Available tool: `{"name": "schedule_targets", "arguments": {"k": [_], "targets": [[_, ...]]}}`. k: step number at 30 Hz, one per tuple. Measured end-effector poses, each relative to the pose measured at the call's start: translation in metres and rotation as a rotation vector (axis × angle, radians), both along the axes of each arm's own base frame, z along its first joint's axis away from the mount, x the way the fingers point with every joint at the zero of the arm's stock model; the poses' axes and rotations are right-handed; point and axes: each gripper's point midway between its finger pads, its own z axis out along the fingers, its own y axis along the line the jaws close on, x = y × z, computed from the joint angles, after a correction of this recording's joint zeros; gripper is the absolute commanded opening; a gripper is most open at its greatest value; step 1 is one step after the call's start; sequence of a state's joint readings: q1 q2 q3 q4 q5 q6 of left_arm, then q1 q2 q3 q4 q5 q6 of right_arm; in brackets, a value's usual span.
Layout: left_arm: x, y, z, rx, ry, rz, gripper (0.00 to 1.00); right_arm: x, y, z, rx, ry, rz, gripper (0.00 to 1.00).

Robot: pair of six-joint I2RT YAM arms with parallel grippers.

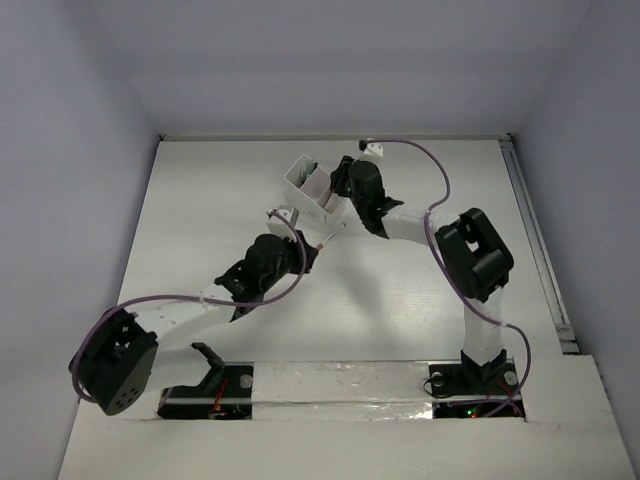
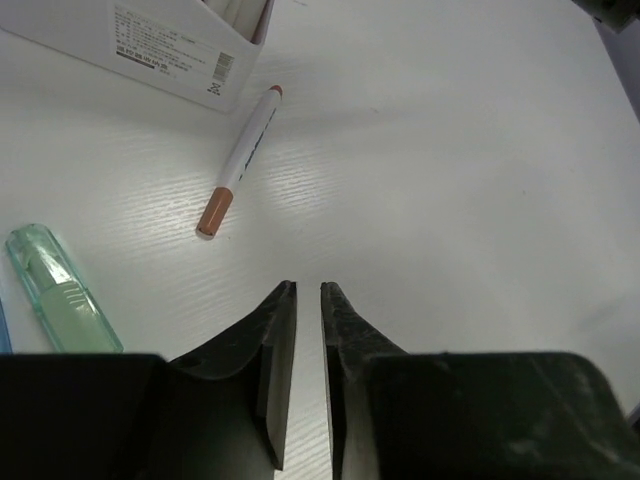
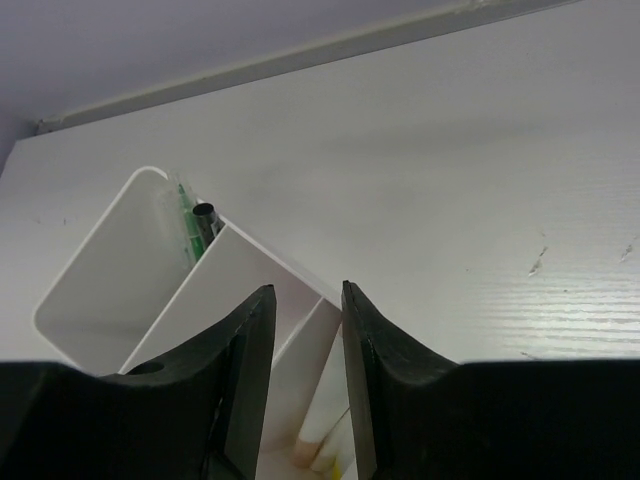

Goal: Sort the stationery into containers
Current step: Place the pen in the storage box, then pick up the pen from the center of the board.

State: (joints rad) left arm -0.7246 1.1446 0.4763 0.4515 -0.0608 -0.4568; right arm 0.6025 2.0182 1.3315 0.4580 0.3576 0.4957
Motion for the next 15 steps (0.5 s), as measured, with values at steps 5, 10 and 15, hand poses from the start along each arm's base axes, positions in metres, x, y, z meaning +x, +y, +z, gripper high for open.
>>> {"name": "schedule_targets", "arguments": {"k": [5, 10, 15], "targets": [[0.014, -0.01, -0.014, 0.067, 0.022, -0.015, 0.23, -0.005, -0.002, 0.002, 0.0, 0.003, 0.005, 0.46], [0.03, -0.027, -0.03, 0.147, 0.024, -0.062, 0.23, -0.02, -0.01, 0.037, 0.028, -0.036, 0.017, 0.63], [0.047, -0.046, -0.051, 0.249, 0.009, -0.102, 0.26, -0.038, -0.015, 0.089, 0.083, -0.111, 0.054, 0.61]]}}
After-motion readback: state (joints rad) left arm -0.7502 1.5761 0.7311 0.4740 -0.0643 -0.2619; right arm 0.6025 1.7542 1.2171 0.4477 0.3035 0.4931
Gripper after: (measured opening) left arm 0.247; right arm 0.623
